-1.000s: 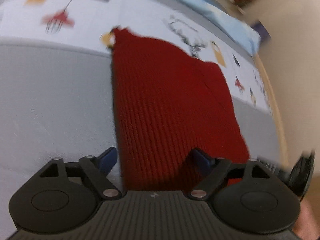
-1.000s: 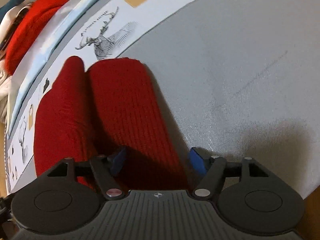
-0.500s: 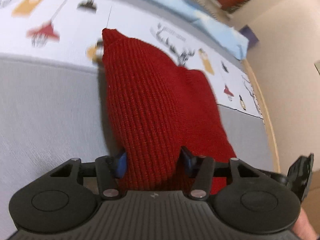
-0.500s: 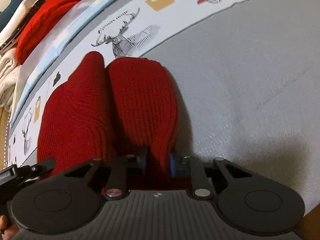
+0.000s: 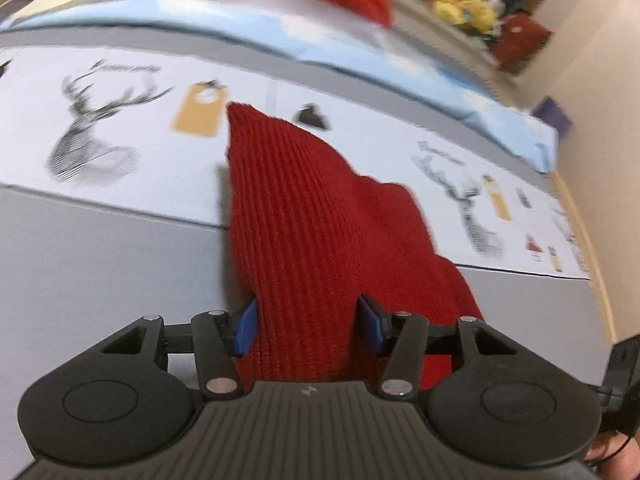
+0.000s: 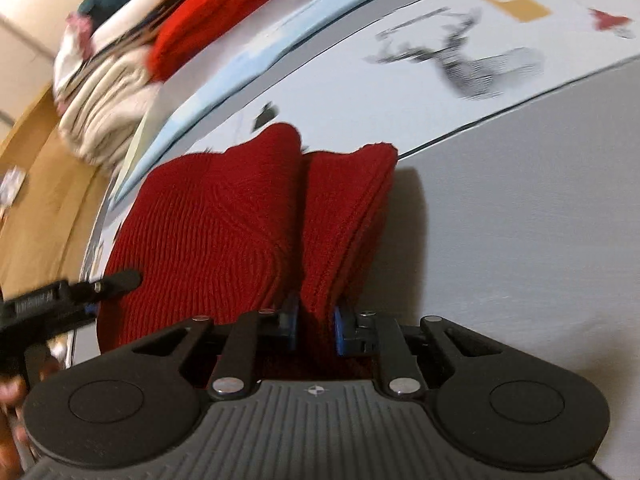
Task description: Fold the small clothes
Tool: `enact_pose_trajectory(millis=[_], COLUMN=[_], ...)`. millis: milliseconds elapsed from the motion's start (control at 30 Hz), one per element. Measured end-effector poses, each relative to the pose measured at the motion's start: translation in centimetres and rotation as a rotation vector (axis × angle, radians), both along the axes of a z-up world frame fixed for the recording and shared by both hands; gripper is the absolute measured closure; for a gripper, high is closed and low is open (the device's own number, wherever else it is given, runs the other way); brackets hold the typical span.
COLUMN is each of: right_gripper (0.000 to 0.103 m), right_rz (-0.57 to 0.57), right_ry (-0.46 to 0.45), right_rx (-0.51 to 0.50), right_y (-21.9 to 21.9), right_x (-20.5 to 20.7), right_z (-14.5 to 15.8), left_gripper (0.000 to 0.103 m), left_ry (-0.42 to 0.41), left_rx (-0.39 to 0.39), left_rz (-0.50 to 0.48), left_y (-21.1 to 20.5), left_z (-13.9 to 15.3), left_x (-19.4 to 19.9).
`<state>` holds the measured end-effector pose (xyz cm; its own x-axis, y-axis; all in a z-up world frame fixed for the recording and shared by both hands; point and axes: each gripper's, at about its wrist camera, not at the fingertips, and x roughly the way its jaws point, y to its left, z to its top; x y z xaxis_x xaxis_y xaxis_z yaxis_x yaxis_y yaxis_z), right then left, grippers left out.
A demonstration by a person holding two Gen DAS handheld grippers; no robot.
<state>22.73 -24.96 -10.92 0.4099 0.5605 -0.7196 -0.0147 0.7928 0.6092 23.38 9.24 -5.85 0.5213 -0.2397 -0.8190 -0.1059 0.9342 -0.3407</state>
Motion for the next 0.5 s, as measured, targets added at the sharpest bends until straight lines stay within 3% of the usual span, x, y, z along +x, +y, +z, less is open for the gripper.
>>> enact_pose_trajectory(millis=[133,233,367,500], right_gripper=[0.080,0.077,0.052,0.043], right_rz=[-0.031,-0.124,-0.113,-0.052], right_ry=[0.054,-0.029,-0.124,-0.091], right_rx=[-0.112,-0.192,-0.067,0.048], right_y=[1.2,0.5,1.2,3.8], right_x=[0.4,0.1,0.1,0.7], right_z=[-0.5,1.0,2.5,1.8], left_gripper=[0.045,0.045,0.045,0.045], left_ry=[-0.069,-0.063,-0.070,-0.080], left_rx=[0.065,0.067,0.121,0.134], left_rz=[-0.001,-0.011,-0.047,-0.053], left_y=[1.8,2.4,2.3,2.6], left_z=[1.2,1.0,1.0,0.9], left_x=[-1.1,-1.9,-2.9,-3.8])
